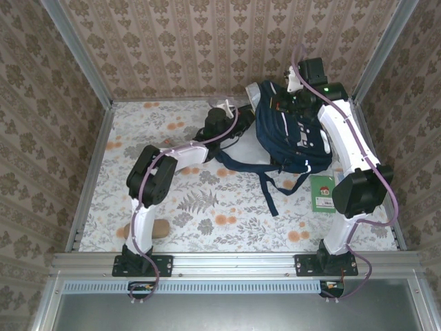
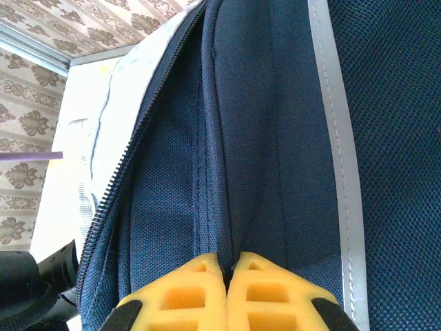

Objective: Pack the student bag

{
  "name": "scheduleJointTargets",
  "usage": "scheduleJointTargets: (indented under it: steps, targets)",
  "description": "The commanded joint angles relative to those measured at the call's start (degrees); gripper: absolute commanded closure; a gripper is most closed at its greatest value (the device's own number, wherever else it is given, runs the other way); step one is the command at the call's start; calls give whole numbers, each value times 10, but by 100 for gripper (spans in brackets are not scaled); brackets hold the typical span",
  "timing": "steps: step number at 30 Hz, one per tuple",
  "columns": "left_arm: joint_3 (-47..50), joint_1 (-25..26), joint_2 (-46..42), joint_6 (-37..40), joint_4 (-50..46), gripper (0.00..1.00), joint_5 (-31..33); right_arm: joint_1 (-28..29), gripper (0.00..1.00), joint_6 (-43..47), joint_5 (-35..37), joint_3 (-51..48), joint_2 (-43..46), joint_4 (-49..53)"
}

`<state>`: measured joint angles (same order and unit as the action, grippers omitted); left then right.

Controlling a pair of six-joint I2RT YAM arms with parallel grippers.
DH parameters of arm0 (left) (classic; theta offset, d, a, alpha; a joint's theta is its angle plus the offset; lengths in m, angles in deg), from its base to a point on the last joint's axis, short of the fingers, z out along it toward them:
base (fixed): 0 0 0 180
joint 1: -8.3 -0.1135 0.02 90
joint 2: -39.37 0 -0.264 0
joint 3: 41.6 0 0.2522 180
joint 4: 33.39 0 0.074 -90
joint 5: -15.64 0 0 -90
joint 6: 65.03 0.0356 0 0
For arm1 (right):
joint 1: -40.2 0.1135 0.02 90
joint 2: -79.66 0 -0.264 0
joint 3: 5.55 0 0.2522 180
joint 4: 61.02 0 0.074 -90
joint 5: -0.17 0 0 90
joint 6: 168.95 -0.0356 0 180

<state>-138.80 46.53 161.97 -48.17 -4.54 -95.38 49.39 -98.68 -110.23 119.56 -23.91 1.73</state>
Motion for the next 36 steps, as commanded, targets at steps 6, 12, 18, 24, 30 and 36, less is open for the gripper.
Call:
scheduleJointTargets:
  steps: [6, 12, 18, 24, 30, 36]
  targets:
    - [-55, 23, 67, 12, -32, 100, -20, 1, 100, -5, -44, 15, 36, -60]
    - [-113, 41, 132, 40, -113, 100, -8, 6, 100, -7, -47, 17, 34, -58]
    - [-194, 59, 157, 112, -262, 81, 20, 12, 100, -7, -45, 16, 35, -54]
    - [-156, 51, 122, 124, -274, 50, 42, 12, 100, -1, -41, 15, 38, -48]
    - [-81, 29, 45, 135, -272, 35, 55, 11, 99, 11, -25, 5, 37, -42]
    - [0, 2, -55, 162, -324, 31, 77, 11, 87, 22, -2, -16, 37, -48]
